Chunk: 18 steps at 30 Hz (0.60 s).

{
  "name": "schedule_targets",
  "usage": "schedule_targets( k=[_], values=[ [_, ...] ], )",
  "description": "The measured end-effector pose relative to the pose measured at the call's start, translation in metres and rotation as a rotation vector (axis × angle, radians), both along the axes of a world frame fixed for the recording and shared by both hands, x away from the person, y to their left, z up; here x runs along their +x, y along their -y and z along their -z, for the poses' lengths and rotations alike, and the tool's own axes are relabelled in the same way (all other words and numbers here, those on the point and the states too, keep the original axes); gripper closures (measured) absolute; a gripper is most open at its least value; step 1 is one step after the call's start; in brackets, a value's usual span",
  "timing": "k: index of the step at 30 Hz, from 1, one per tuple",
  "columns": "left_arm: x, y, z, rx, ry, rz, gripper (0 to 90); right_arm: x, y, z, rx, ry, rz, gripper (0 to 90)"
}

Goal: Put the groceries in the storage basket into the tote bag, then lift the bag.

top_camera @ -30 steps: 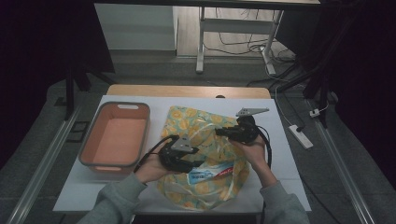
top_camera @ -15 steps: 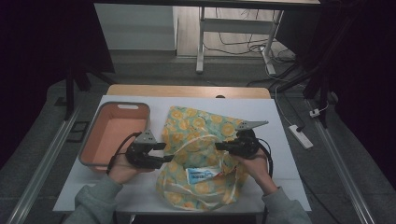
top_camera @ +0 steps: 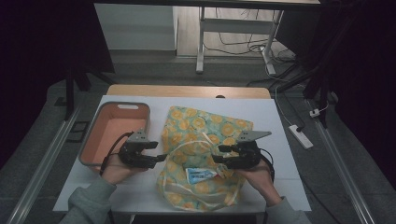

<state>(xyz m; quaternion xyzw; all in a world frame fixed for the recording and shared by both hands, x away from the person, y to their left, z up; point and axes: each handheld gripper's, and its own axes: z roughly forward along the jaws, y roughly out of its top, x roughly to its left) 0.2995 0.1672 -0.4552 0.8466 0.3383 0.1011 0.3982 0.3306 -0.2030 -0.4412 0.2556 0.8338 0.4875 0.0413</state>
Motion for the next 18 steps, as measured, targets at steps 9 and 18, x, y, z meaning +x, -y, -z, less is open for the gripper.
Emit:
schedule_targets(
  k=[9,18],
  values=[
    [-0.005,-0.001,0.002,0.017,-0.027,-0.004,31.3,-0.039,0.036,-0.017,0.000,0.087,0.078,30.9],
    [-0.009,0.009,0.009,0.053,-0.062,0.030,28.8,-0.061,0.070,0.015,-0.024,0.033,0.157,32.4]
  ],
)
